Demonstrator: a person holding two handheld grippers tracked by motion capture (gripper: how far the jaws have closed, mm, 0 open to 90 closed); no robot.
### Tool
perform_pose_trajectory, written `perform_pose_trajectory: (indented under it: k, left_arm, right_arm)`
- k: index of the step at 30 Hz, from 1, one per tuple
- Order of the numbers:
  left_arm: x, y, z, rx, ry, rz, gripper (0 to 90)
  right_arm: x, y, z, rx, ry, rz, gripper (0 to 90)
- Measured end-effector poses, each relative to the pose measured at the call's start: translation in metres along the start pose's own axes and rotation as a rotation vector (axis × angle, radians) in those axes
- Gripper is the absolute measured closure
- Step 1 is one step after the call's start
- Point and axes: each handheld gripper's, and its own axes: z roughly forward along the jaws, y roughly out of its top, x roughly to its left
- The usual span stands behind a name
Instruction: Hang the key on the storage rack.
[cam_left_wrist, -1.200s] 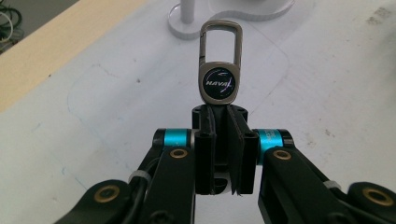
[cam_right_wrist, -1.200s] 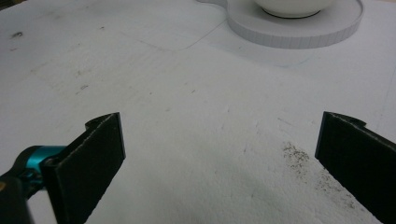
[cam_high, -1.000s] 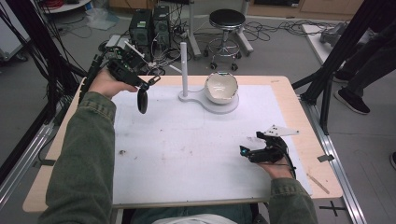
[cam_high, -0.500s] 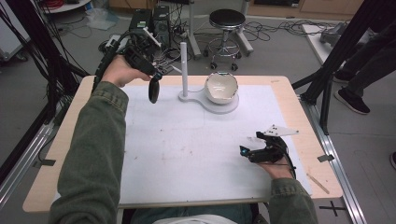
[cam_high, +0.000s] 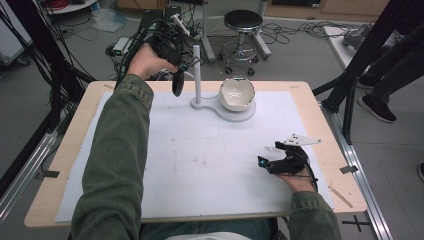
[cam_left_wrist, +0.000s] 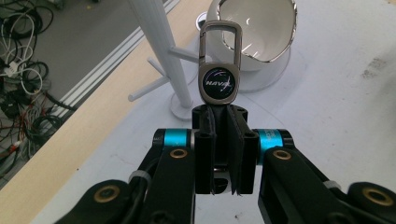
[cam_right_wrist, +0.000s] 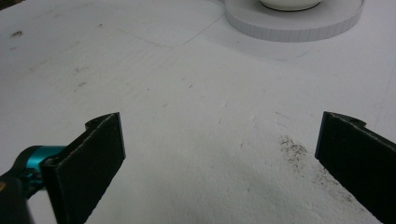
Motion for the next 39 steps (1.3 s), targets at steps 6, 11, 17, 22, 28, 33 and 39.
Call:
perform_pose_trajectory:
  k: [6,11,17,22,28,33,39]
  left_arm:
    - [-0.001,0.002,0.016,0.026,0.003,0.012,81.8]
    - [0.0,0.002,0.022,0.045,0.015,0.011,81.8]
    - [0.003,0.0,0.028,0.068,0.035,0.011,81.6]
    - [0.003,0.0,0.031,0.082,0.026,-0.001,80.7]
    - [0.001,-0.003,0.025,0.03,-0.046,-0.068,50.7]
    - [0.004,-0.014,0.03,0.051,-0.032,-0.063,24.0]
    - [0.007,-0.027,0.031,0.014,-0.072,-0.125,4.3]
  right_arm:
    - [0.0,0.0,0.0,0.0,0.002,0.006,0.4]
    - [-0.002,0.0,0.0,-0.001,0.002,0.002,0.4]
    - [-0.002,0.0,0.001,0.002,0.003,0.008,0.4]
    - [-0.002,0.0,0.0,-0.003,0.007,0.016,0.4]
    - [-0.003,0.0,0.0,-0.005,0.013,0.011,0.4]
    - [-0.002,0.001,-0.001,-0.01,-0.007,0.013,0.4]
    - [-0.001,0.001,-0.001,-0.011,-0.01,0.011,0.4]
